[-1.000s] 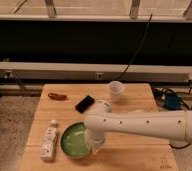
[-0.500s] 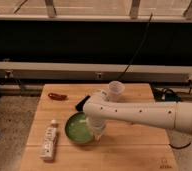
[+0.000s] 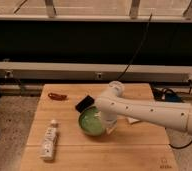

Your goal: Drag the ceramic bowl in a circle

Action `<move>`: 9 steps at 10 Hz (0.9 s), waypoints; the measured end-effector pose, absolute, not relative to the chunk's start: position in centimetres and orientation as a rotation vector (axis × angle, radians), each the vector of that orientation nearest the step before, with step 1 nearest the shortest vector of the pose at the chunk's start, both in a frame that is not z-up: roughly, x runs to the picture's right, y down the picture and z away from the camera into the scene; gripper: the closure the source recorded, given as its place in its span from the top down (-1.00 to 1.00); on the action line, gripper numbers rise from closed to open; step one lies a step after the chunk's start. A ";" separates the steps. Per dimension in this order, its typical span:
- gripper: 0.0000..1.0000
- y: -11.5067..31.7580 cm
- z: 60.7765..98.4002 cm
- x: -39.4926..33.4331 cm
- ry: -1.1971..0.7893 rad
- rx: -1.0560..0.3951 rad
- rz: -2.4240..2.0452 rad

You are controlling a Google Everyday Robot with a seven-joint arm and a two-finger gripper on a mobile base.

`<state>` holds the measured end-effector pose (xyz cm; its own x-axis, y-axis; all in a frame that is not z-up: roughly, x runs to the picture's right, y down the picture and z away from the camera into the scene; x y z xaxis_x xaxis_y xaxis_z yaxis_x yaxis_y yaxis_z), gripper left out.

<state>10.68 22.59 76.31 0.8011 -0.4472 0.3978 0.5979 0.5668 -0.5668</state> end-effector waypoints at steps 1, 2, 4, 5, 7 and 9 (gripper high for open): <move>-0.97 22.9 75.9 11.6 -0.208 -0.750 -0.598; -0.97 23.3 75.5 12.0 -0.205 -0.754 -0.587; -0.97 25.3 73.9 12.7 -0.207 -0.772 -0.562; -0.97 26.4 73.1 12.6 -0.218 -0.778 -0.551; -0.97 29.3 71.1 12.9 -0.240 -0.805 -0.524; -0.97 31.5 69.6 13.2 -0.258 -0.835 -0.506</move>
